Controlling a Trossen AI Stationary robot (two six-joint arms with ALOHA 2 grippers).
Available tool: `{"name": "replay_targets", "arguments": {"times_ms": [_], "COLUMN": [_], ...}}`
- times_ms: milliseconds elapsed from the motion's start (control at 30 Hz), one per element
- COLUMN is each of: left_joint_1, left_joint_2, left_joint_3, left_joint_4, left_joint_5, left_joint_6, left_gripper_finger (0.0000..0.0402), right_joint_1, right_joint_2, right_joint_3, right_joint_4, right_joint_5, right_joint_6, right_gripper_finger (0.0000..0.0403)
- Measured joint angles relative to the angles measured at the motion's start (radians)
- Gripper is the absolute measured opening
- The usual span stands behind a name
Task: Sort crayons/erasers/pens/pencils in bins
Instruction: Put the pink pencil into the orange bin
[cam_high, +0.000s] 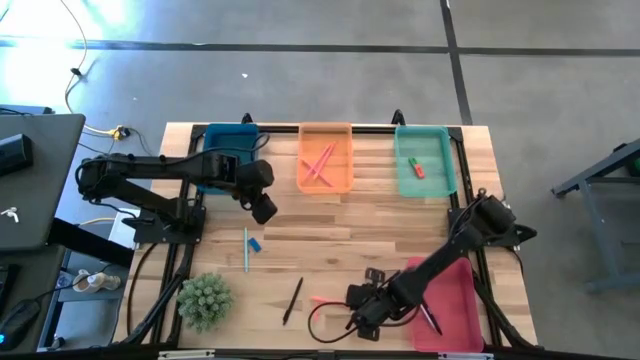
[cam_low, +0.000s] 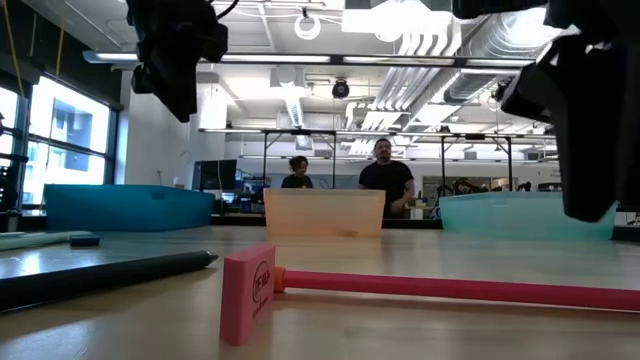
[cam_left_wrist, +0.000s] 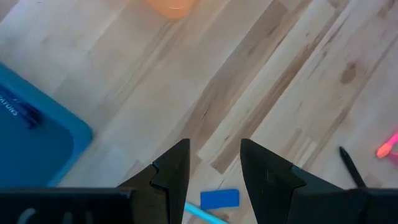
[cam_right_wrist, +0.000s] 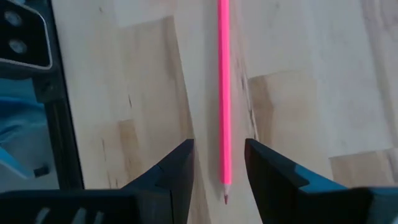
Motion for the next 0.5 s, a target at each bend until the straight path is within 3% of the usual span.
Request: {"name": "replay_targets", "arguments": {"times_ms": [500], "left_joint_1": [-0.067], "left_joint_2": [0.000], "left_joint_3": [0.000], "left_joint_4": [0.000], "left_joint_5": [-0.059], "left_joint_6": [-0.031], "left_gripper_finger": [0.0129], "right_joint_1": [0.001], "right_joint_2": [0.085], "right_joint_3": [0.001], "right_joint_4": [0.010], "right_joint_5": [-0.002], "right_joint_6": [0.028], "right_gripper_finger": [0.0134]}}
